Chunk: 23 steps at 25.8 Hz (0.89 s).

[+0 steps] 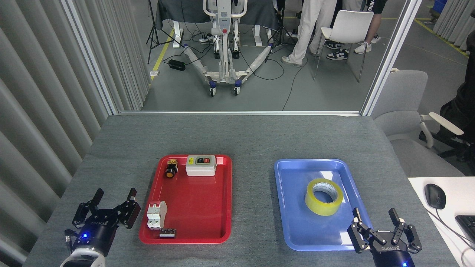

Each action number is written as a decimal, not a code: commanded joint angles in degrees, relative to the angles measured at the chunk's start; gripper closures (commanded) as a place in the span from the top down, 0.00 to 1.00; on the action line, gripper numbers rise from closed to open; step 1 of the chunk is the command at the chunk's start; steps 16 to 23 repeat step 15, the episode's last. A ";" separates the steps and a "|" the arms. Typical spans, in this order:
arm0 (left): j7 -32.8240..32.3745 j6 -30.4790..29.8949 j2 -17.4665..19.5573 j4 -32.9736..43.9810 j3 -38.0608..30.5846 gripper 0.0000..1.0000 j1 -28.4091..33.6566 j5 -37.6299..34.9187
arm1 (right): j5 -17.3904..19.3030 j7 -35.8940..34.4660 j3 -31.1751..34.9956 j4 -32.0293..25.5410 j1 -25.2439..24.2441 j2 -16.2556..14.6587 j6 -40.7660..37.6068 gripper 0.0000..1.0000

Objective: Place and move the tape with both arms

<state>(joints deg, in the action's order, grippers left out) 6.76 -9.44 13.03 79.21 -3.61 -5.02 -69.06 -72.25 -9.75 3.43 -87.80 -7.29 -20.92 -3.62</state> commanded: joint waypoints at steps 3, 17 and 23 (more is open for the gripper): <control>-0.61 0.04 0.24 -0.20 0.18 1.00 0.01 -0.11 | 0.00 -0.01 0.00 0.00 0.00 0.00 0.01 0.99; -0.34 0.21 -0.38 -0.20 -0.08 1.00 0.01 -4.51 | 0.00 -0.18 0.00 0.09 0.00 0.00 0.01 0.99; -0.34 0.21 -0.38 -0.20 -0.08 1.00 0.01 -4.51 | 0.00 -0.18 0.00 0.09 0.00 0.00 0.01 0.99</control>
